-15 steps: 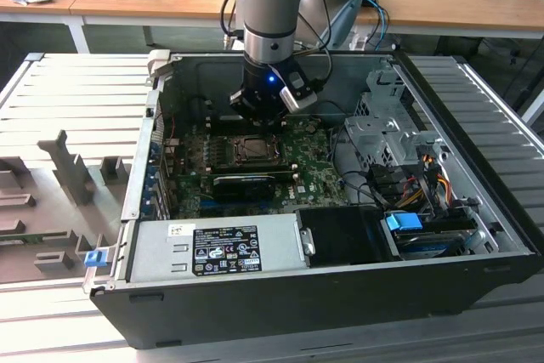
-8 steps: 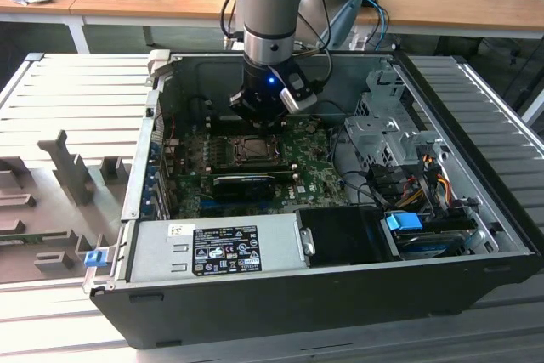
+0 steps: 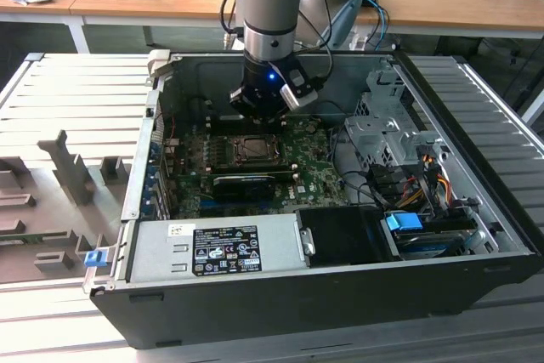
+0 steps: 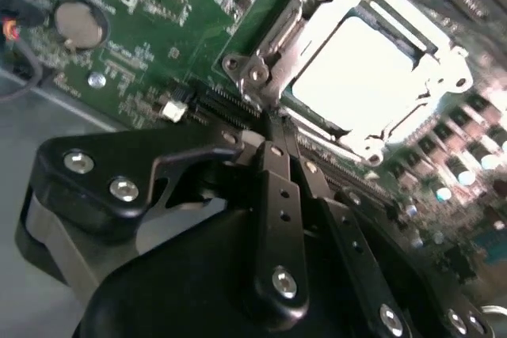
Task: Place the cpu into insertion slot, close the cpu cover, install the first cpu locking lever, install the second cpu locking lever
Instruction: 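Install the first cpu locking lever, then install the second cpu locking lever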
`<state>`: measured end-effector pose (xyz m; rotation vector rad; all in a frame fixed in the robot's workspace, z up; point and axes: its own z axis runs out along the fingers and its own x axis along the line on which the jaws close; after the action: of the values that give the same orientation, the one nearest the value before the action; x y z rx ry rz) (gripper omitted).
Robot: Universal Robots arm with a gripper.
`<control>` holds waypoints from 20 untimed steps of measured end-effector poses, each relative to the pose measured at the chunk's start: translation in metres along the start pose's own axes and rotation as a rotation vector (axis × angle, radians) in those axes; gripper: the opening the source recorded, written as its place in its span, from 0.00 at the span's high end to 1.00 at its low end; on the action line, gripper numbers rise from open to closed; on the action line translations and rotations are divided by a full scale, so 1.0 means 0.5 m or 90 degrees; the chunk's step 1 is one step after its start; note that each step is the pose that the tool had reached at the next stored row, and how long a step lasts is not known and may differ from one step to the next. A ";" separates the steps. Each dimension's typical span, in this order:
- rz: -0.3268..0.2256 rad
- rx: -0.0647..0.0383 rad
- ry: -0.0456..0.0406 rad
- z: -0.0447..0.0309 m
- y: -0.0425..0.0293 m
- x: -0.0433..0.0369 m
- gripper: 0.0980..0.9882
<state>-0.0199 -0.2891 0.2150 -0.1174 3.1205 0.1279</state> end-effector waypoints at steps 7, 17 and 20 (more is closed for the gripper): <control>0.000 0.001 0.0001 -0.001 -0.005 0.000 0.99; 0.000 0.001 0.0001 -0.002 -0.019 0.001 0.99; 0.000 0.001 0.0000 -0.002 -0.022 0.002 0.99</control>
<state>-0.0199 -0.3004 0.2152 -0.1174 3.1206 0.1265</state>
